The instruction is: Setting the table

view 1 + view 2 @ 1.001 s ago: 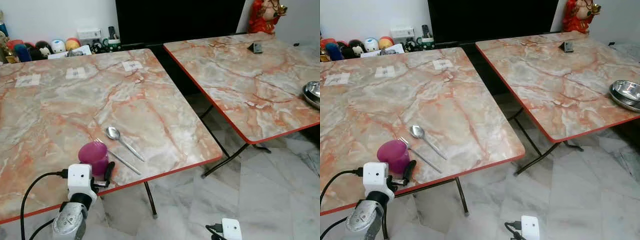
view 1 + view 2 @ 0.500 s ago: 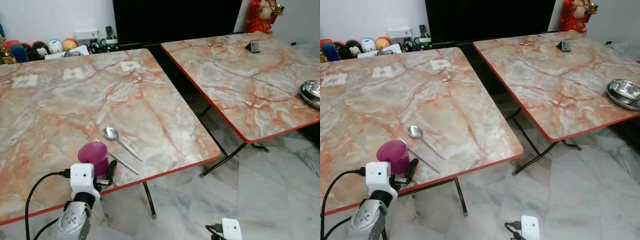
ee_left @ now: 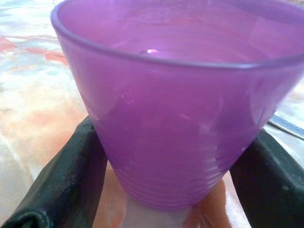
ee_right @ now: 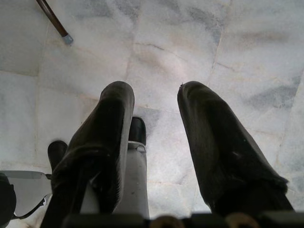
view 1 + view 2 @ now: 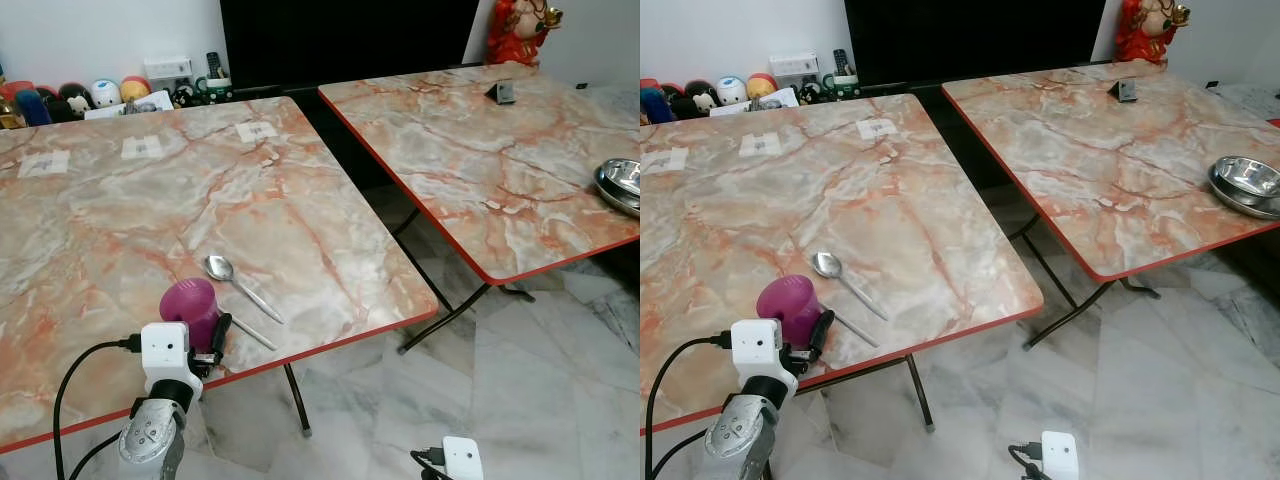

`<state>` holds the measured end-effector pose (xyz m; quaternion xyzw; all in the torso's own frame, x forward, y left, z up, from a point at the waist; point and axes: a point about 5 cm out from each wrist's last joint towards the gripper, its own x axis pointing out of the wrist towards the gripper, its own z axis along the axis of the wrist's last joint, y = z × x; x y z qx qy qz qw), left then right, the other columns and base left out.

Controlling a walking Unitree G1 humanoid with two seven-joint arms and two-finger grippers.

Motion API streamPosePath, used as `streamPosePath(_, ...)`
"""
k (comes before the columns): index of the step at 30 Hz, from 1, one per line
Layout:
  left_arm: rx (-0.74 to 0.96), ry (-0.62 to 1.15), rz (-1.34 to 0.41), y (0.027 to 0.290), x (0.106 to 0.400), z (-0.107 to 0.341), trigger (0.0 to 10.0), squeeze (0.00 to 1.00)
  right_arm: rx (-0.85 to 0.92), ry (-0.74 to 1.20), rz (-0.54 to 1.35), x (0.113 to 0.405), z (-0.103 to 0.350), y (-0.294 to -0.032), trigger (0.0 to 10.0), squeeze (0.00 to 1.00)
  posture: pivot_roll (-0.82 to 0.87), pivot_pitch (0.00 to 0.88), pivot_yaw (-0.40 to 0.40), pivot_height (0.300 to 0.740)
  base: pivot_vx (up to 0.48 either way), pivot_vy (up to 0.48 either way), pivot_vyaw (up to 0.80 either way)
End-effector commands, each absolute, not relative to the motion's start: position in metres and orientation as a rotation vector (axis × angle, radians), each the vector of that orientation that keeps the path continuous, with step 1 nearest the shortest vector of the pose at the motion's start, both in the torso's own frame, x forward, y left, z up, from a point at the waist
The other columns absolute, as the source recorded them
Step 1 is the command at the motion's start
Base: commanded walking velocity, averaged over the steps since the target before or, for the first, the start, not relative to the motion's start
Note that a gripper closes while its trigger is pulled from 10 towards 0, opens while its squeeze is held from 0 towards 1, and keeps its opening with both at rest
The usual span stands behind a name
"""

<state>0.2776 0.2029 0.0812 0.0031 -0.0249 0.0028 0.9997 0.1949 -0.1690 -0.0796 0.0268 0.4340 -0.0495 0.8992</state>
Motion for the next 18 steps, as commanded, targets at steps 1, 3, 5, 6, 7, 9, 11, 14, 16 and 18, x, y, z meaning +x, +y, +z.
streamPosePath(1,0.020,-0.046,0.018,0.206,0.276,0.078,0.0,0.00,0.050,0.908,-0.108,0.193,-0.080,-0.172,10.0,0.00,0.05,0.073,-0.021,0.740,0.000,0.000,0.00)
streamPosePath(3,0.047,-0.049,0.026,0.213,0.274,0.080,0.0,0.00,0.051,0.908,-0.109,0.193,-0.081,-0.172,10.0,0.00,0.05,0.073,-0.019,0.740,0.000,0.000,0.00)
streamPosePath(5,0.064,-0.053,0.034,0.219,0.273,0.083,0.0,0.00,0.050,0.908,-0.108,0.193,-0.080,-0.172,10.0,0.00,0.05,0.073,-0.017,0.740,0.000,0.000,0.00)
streamPosePath(6,0.078,-0.059,0.037,0.223,0.272,0.086,0.0,0.00,0.050,0.908,-0.109,0.193,-0.081,-0.172,10.0,0.00,0.05,0.073,-0.017,0.740,0.000,0.000,0.00)
streamPosePath(7,0.080,-0.062,0.038,0.225,0.271,0.087,0.0,0.00,0.051,0.908,-0.109,0.193,-0.081,-0.172,10.0,0.00,0.05,0.073,-0.017,0.740,0.000,0.000,0.00)
streamPosePath(9,0.084,-0.067,0.040,0.227,0.271,0.089,0.0,0.00,0.050,0.908,-0.107,0.193,-0.080,-0.172,10.0,0.00,0.06,0.074,-0.015,0.740,0.000,0.000,0.00)
streamPosePath(11,0.087,-0.070,0.039,0.227,0.270,0.090,0.0,0.00,0.051,0.908,-0.106,0.193,-0.080,-0.172,10.0,0.00,0.06,0.073,-0.014,0.740,0.000,0.000,0.00)
streamPosePath(14,0.088,-0.066,0.032,0.224,0.268,0.088,0.0,0.00,0.053,0.908,-0.107,0.193,-0.081,-0.171,10.0,0.00,0.05,0.071,-0.011,0.740,0.000,0.000,0.00)
streamPosePath(16,0.081,-0.058,0.044,0.224,0.266,0.085,0.0,0.00,0.053,0.908,-0.109,0.193,-0.081,-0.171,10.0,0.00,0.05,0.069,-0.010,0.740,0.000,0.000,0.00)
streamPosePath(18,0.084,-0.050,0.063,0.226,0.265,0.083,0.0,0.00,0.054,0.908,-0.110,0.192,-0.081,-0.171,10.0,0.00,0.05,0.065,-0.009,0.740,0.000,0.000,0.00)
